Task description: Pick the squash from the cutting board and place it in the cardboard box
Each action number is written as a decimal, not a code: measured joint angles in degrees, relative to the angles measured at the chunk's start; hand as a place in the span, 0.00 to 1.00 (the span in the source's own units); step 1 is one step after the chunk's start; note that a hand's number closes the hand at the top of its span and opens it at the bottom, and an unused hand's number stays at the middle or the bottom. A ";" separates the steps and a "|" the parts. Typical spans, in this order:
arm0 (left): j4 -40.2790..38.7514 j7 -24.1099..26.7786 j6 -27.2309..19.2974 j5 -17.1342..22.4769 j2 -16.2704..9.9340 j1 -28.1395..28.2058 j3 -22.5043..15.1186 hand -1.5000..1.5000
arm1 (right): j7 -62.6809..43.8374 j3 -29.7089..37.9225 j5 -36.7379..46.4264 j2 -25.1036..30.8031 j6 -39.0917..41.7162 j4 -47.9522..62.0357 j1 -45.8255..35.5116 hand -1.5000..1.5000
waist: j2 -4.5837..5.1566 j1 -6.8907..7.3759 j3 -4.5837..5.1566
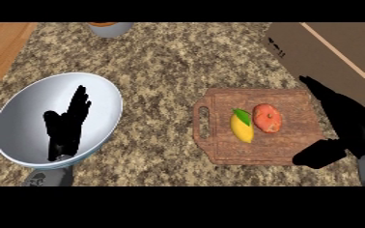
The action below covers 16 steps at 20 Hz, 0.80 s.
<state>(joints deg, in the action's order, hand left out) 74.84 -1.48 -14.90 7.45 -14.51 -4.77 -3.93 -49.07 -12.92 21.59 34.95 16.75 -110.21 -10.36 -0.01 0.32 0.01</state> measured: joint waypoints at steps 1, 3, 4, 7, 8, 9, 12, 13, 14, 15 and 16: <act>-0.46 0.36 0.60 0.15 0.00 -0.18 0.72 0.50 | -0.89 -0.57 0.79 -1.14 0.38 -0.52 0.12 0.00 | -0.02 -0.07 -0.02; 0.67 0.12 0.93 -0.38 -0.01 0.51 1.33 0.50 | -1.99 -1.34 2.14 -3.52 0.91 -0.38 -0.06 0.00 | -0.03 -0.10 -0.01; 0.03 -0.04 1.17 -0.50 0.25 -0.16 1.75 0.50 | -2.09 -1.65 2.87 -4.72 1.26 0.91 -1.07 0.00 | -0.02 -0.10 -0.01; -0.34 -0.66 1.46 -1.45 0.94 -0.79 2.56 0.50 | -3.11 -1.42 4.59 -7.40 2.59 1.69 -2.06 0.00 | -0.01 -0.16 0.00; -0.16 -0.72 1.16 -1.99 1.36 -0.55 2.52 0.50 | -3.49 -2.24 5.91 -8.54 2.41 2.07 -2.08 0.00 | -0.01 -0.15 -0.01; -0.30 -1.19 0.92 -2.41 1.74 -1.03 2.53 0.50 | -4.07 -2.23 6.29 -9.33 2.90 2.93 -3.29 0.00 | 0.00 -0.14 -0.02; 0.46 -0.85 1.40 -3.11 2.19 -0.45 2.99 0.50 | -4.53 -2.18 7.99 -10.98 3.74 3.60 -3.81 0.00 | -0.04 -0.16 -0.02; 1.08 -0.66 1.48 -3.47 2.56 0.32 2.78 0.50 | -4.72 -1.86 8.21 -11.50 4.13 4.33 -4.62 0.00 | -0.04 -0.12 -0.04; 2.01 -1.37 1.53 -3.61 2.56 0.51 2.90 0.50 | -4.98 -2.02 8.94 -12.32 4.19 4.92 -5.07 0.00 | -0.04 -0.10 -0.03; 1.21 -0.95 1.83 -3.68 2.64 0.24 3.37 0.50 | -4.86 -2.07 9.70 -12.72 4.25 5.07 -4.56 0.00 | -0.03 -0.15 -0.02; 1.12 -0.94 1.98 -3.84 2.81 0.13 3.61 0.50 | -4.63 -1.63 10.12 -13.11 4.45 5.90 -4.77 0.00 | -0.02 -0.16 -0.01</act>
<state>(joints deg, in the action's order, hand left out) 75.97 -2.41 -12.92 3.61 -11.70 -4.64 -0.32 -53.69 -14.55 31.71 21.84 21.20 -104.31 -15.13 -0.03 0.15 -0.01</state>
